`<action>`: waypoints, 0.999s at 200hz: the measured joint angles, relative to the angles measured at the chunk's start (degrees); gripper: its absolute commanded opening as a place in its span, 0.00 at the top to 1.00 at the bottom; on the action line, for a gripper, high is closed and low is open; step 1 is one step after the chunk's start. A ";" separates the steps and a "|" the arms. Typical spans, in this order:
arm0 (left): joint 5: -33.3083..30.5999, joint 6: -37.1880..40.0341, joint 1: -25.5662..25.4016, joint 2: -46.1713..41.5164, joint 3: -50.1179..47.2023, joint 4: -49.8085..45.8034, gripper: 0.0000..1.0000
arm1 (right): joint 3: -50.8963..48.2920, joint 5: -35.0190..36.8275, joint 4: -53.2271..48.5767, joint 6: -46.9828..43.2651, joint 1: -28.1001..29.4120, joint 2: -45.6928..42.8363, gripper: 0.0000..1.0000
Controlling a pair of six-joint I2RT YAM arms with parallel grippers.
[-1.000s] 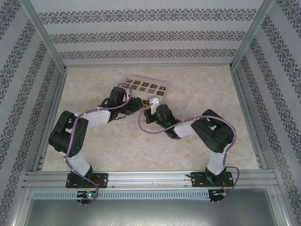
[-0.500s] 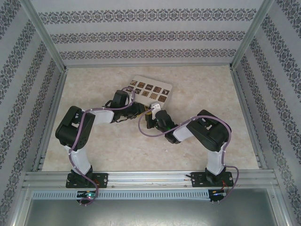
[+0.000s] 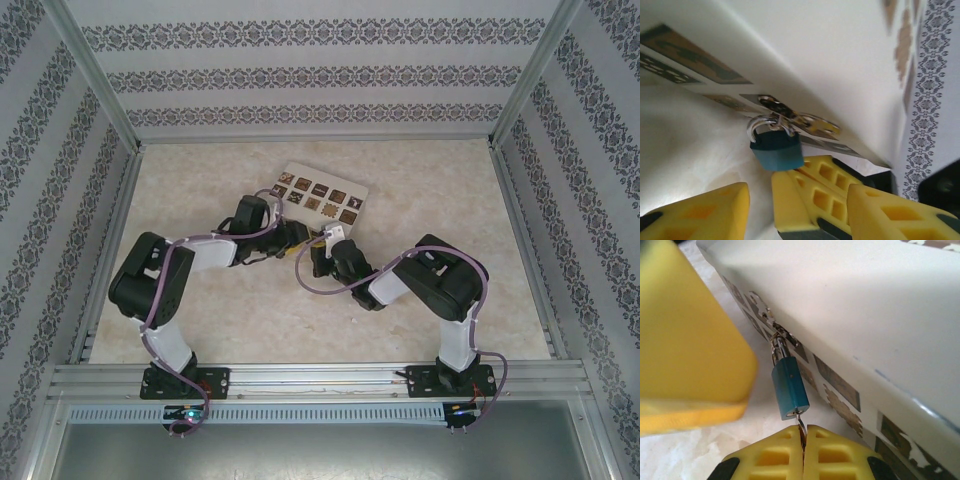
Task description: Unlock the padlock with the key
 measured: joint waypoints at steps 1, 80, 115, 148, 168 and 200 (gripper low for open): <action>0.02 0.07 0.09 -0.26 -0.09 -0.02 0.44 | 0.00 0.02 0.00 0.00 0.02 0.00 1.00; -2.49 1.55 8.02 -18.40 -10.03 1.84 0.43 | 0.04 -0.35 -4.33 2.36 0.59 -2.73 1.00; -3.48 -0.96 8.17 -20.31 -15.56 6.88 0.43 | 1.62 -1.66 -9.62 5.42 0.59 -4.48 1.00; -4.15 -3.58 8.17 -20.31 -18.56 10.75 0.44 | 2.34 -2.95 -11.08 9.92 0.98 -4.57 1.00; -4.76 -5.05 8.17 -20.31 -20.09 12.94 0.45 | 2.82 -3.72 -11.74 12.81 1.07 -4.57 1.00; -4.96 -7.54 8.17 -19.30 -21.55 17.09 0.48 | 3.98 -4.72 -13.07 16.57 1.07 -4.57 1.00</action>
